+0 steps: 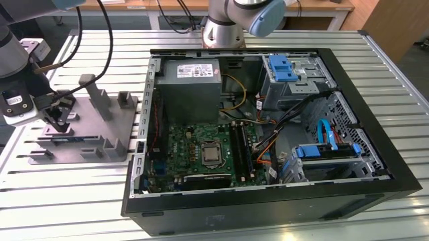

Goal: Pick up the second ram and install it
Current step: 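Reach for the second ram, then pick up the second ram and move it above second insertion slot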

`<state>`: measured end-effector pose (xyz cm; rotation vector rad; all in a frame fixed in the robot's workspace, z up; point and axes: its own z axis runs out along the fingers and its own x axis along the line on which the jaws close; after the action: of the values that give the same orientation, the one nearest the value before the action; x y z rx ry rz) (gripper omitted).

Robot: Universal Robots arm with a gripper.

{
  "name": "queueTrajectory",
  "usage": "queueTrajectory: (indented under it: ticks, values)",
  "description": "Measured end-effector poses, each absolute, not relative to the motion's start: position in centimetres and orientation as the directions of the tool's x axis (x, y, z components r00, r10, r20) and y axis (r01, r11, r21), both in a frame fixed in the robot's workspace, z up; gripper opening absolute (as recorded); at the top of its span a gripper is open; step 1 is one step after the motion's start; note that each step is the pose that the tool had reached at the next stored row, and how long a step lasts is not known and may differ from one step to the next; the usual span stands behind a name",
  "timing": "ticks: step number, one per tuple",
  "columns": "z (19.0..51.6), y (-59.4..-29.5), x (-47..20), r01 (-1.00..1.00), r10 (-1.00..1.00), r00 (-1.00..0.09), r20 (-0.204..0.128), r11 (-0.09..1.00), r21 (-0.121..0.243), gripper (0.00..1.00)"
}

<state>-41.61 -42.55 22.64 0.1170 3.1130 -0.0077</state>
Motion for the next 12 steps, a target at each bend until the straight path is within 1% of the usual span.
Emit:
queueTrajectory:
  ticks: [12]
  values:
    - [22.61, -42.55, -41.61, 0.07, 0.069, -0.997, -0.027, 0.998, -0.004, 0.1]
